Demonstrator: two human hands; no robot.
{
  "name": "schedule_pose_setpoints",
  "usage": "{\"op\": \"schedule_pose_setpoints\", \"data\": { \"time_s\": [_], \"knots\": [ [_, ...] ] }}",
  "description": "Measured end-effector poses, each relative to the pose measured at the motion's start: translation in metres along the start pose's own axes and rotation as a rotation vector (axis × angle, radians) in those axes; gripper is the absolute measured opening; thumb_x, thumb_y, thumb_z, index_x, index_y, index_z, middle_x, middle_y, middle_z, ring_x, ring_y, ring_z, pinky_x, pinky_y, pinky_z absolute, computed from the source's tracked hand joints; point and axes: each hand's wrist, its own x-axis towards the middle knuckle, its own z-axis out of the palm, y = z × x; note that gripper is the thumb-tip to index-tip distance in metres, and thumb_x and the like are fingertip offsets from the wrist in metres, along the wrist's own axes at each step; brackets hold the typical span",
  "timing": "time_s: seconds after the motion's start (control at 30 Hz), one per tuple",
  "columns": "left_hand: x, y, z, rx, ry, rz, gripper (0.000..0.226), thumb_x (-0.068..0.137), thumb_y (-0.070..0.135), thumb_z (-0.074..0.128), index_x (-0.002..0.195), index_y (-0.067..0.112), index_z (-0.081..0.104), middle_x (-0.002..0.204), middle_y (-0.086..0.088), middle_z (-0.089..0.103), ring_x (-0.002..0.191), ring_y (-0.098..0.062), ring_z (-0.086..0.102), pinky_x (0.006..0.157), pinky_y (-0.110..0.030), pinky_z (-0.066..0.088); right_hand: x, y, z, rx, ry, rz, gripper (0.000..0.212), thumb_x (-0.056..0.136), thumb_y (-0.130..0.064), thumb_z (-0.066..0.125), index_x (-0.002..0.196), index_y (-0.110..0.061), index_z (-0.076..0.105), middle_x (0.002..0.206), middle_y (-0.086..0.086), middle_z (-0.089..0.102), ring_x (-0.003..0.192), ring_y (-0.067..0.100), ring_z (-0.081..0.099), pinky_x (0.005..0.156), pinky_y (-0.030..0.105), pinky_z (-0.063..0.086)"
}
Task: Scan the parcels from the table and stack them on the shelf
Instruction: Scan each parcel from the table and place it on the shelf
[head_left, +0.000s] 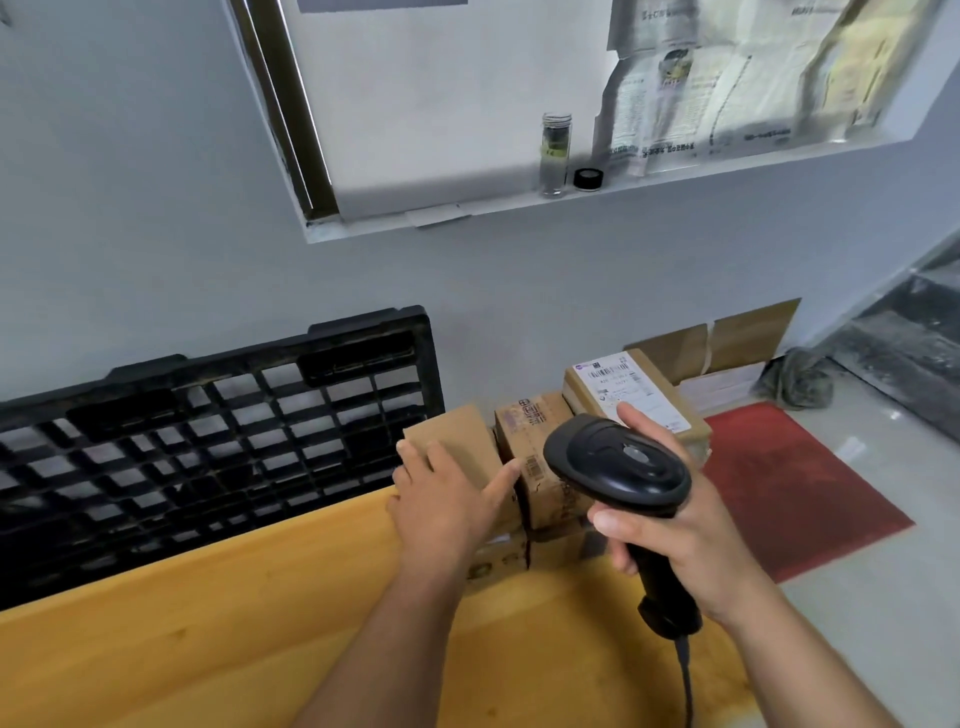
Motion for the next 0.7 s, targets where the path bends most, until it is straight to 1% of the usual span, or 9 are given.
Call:
{"op": "schedule_pose_setpoints", "data": {
  "time_s": [0.1, 0.17, 0.23, 0.37, 0.43, 0.5, 0.53, 0.6, 0.7],
  "knots": [
    [0.003, 0.007, -0.004, 0.044, -0.040, -0.082, 0.114, 0.071, 0.089, 0.040, 0.151, 0.010, 0.017, 0.156, -0.018, 0.016, 0.141, -0.036, 0.022, 0.108, -0.050, 0.035, 0.000, 0.000, -0.003, -0.019, -0.027, 0.011, 0.094, 0.064, -0.011, 0.081, 0.141, -0.046, 0.038, 0.073, 0.003, 0.071, 0.048, 0.031, 0.056, 0.050, 0.040, 0.050],
    [0.003, 0.005, -0.008, 0.001, -0.048, -0.122, 0.106, 0.071, 0.082, 0.051, 0.146, 0.014, 0.022, 0.142, -0.016, 0.029, 0.129, -0.035, 0.032, 0.100, -0.047, 0.042, -0.001, -0.001, -0.004, -0.022, -0.044, 0.013, 0.095, 0.065, -0.011, 0.081, 0.142, -0.044, 0.037, 0.072, 0.003, 0.070, 0.049, 0.030, 0.057, 0.051, 0.040, 0.051],
    [0.003, -0.004, -0.014, -0.116, -0.051, -0.166, 0.096, 0.070, 0.073, 0.059, 0.142, 0.021, 0.024, 0.129, -0.013, 0.032, 0.119, -0.033, 0.035, 0.091, -0.044, 0.045, -0.002, -0.003, -0.006, -0.023, -0.061, 0.010, 0.095, 0.066, -0.012, 0.081, 0.143, -0.043, 0.036, 0.071, 0.003, 0.070, 0.049, 0.030, 0.057, 0.052, 0.041, 0.051],
    [-0.001, -0.037, -0.030, -0.614, -0.080, -0.270, 0.085, 0.076, 0.048, 0.069, 0.146, 0.035, 0.021, 0.120, -0.006, 0.031, 0.107, -0.029, 0.043, 0.086, -0.042, 0.049, -0.004, -0.005, -0.006, -0.012, -0.100, -0.003, 0.095, 0.067, -0.012, 0.080, 0.144, -0.042, 0.034, 0.068, 0.002, 0.069, 0.049, 0.029, 0.057, 0.052, 0.041, 0.050],
    [-0.009, -0.053, -0.037, -0.930, -0.100, -0.253, 0.081, 0.080, 0.032, 0.072, 0.146, 0.037, 0.024, 0.131, -0.003, 0.043, 0.105, -0.024, 0.053, 0.080, -0.041, 0.053, -0.005, -0.007, -0.002, 0.002, -0.123, -0.013, 0.096, 0.067, -0.010, 0.080, 0.146, -0.040, 0.033, 0.068, -0.001, 0.070, 0.048, 0.030, 0.056, 0.050, 0.040, 0.049],
    [-0.019, -0.063, -0.044, -1.128, -0.090, -0.212, 0.082, 0.084, 0.018, 0.071, 0.148, 0.037, 0.024, 0.126, -0.003, 0.056, 0.099, -0.018, 0.060, 0.072, -0.038, 0.054, -0.007, -0.010, 0.003, 0.005, -0.151, -0.028, 0.095, 0.067, -0.009, 0.079, 0.145, -0.039, 0.034, 0.070, 0.000, 0.070, 0.048, 0.030, 0.056, 0.050, 0.041, 0.049],
    [-0.023, -0.068, -0.046, -1.165, -0.073, -0.191, 0.087, 0.084, 0.013, 0.071, 0.150, 0.037, 0.020, 0.119, 0.000, 0.059, 0.097, -0.016, 0.061, 0.071, -0.037, 0.054, -0.008, -0.012, 0.006, 0.002, -0.167, -0.037, 0.095, 0.067, -0.010, 0.080, 0.144, -0.040, 0.035, 0.070, 0.002, 0.070, 0.048, 0.030, 0.056, 0.050, 0.041, 0.049],
    [-0.031, -0.076, -0.049, -1.177, -0.046, -0.160, 0.101, 0.081, 0.011, 0.074, 0.152, 0.041, 0.010, 0.115, 0.004, 0.059, 0.098, -0.014, 0.059, 0.080, -0.042, 0.054, -0.010, -0.016, 0.011, -0.008, -0.200, -0.050, 0.092, 0.068, -0.010, 0.079, 0.142, -0.043, 0.035, 0.068, 0.007, 0.069, 0.048, 0.029, 0.057, 0.050, 0.041, 0.049],
    [-0.040, -0.089, -0.054, -1.157, -0.032, -0.146, 0.111, 0.077, 0.014, 0.079, 0.151, 0.048, 0.004, 0.129, 0.000, 0.056, 0.109, -0.020, 0.057, 0.097, -0.055, 0.047, -0.013, -0.020, 0.017, -0.007, -0.237, -0.060, 0.093, 0.068, -0.011, 0.080, 0.143, -0.042, 0.035, 0.075, 0.007, 0.071, 0.049, 0.030, 0.058, 0.051, 0.042, 0.050]
  ]
}}
